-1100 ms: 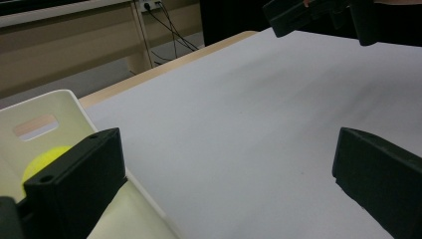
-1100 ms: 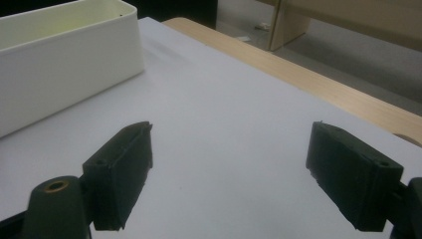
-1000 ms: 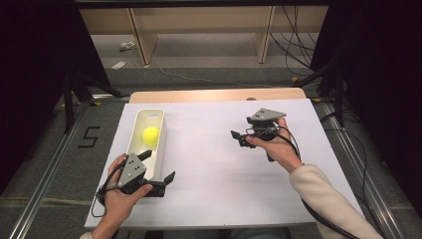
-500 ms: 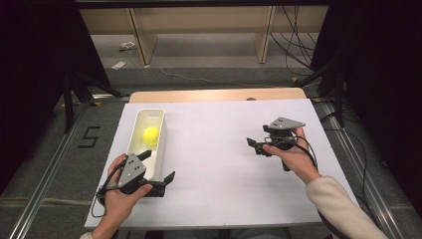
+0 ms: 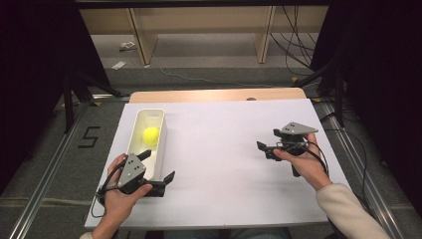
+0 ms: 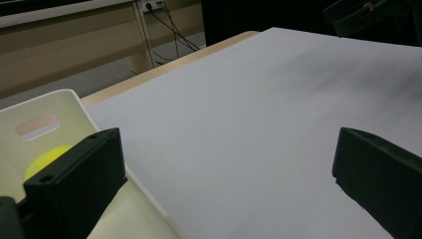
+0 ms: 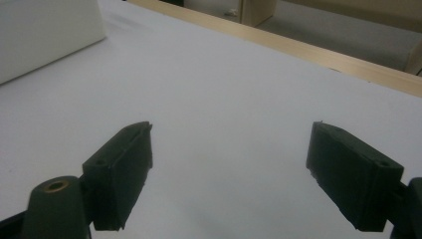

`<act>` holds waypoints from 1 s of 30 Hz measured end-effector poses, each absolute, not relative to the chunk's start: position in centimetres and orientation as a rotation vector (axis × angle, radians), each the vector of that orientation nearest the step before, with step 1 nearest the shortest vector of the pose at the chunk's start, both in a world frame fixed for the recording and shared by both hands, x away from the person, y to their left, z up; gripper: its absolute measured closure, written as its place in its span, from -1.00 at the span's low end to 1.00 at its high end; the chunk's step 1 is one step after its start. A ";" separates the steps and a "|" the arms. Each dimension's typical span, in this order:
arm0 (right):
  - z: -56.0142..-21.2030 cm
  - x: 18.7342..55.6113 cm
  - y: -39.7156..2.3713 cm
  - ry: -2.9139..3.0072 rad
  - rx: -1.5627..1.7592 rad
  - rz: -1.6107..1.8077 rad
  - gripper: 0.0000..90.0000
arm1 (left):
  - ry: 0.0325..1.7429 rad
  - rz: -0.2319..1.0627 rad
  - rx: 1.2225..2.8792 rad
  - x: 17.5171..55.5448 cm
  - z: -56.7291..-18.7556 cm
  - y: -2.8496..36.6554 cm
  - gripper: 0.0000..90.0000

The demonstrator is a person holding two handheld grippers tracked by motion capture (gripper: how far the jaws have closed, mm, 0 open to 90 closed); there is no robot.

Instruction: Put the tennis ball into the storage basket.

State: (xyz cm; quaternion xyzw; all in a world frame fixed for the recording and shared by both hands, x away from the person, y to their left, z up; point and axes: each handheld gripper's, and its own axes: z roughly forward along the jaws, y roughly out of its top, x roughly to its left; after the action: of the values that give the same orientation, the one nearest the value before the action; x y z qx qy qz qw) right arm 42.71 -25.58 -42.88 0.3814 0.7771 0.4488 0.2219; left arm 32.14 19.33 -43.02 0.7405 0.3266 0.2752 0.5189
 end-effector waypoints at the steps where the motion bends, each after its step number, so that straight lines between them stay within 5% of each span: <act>1: -42.9 42.6 -25.8 2.142 1.058 1.238 -0.58 | 0.784 0.660 1.776 32.1 -43.0 19.3 -1.00; 30: -44.0 40.1 -28.7 2.118 1.121 1.241 -0.60 | 0.793 0.660 1.773 32.2 -43.1 19.5 -1.00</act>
State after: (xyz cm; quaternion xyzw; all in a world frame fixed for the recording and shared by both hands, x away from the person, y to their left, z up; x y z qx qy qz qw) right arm 40.12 -28.72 -44.02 0.4054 0.7655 0.4488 0.2197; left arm 32.23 19.53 -43.08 0.7390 0.3304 0.2752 0.5186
